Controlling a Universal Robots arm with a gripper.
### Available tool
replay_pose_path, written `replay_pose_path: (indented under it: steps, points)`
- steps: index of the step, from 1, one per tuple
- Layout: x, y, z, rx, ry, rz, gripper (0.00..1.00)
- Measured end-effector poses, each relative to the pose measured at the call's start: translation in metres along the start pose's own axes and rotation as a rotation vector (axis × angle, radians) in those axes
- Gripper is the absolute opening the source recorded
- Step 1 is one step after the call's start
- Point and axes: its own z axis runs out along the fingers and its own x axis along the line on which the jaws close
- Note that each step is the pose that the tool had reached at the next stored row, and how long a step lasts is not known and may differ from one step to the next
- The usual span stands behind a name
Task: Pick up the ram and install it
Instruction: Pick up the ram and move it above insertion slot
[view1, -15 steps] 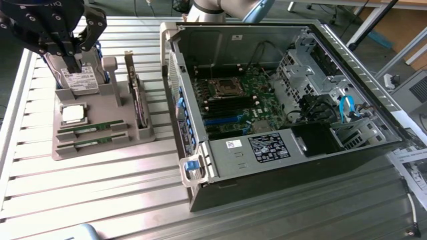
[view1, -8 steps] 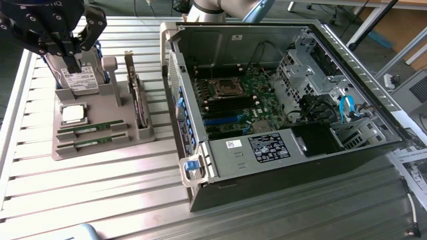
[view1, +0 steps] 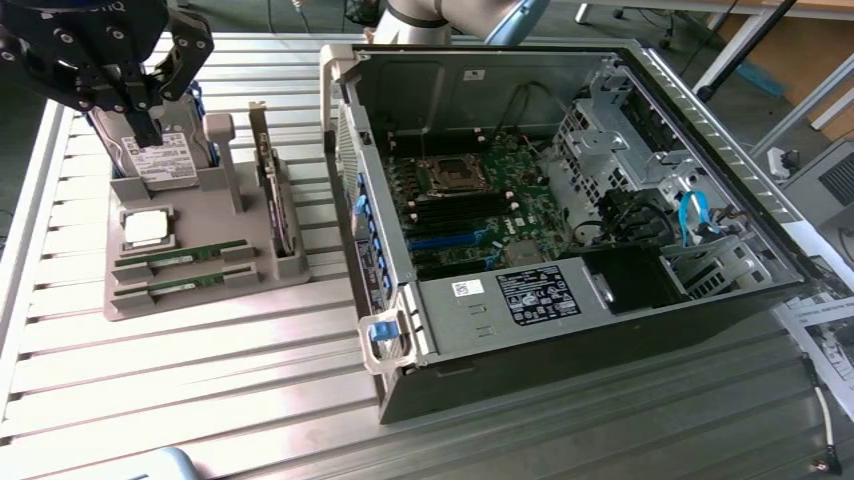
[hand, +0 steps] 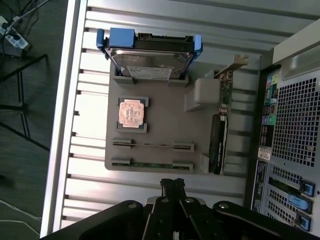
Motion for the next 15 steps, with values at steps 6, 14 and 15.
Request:
replay_pose_path:
  steps: [6, 14, 15]
  points:
    - [0.0, 0.0, 0.0, 0.0014, 0.0012, -0.024, 0.11]
    - [0.0, 0.0, 0.0, 0.0042, 0.0029, -0.055, 0.11]
    - [0.0, 0.0, 0.0, 0.0045, 0.0031, -0.06, 0.11]
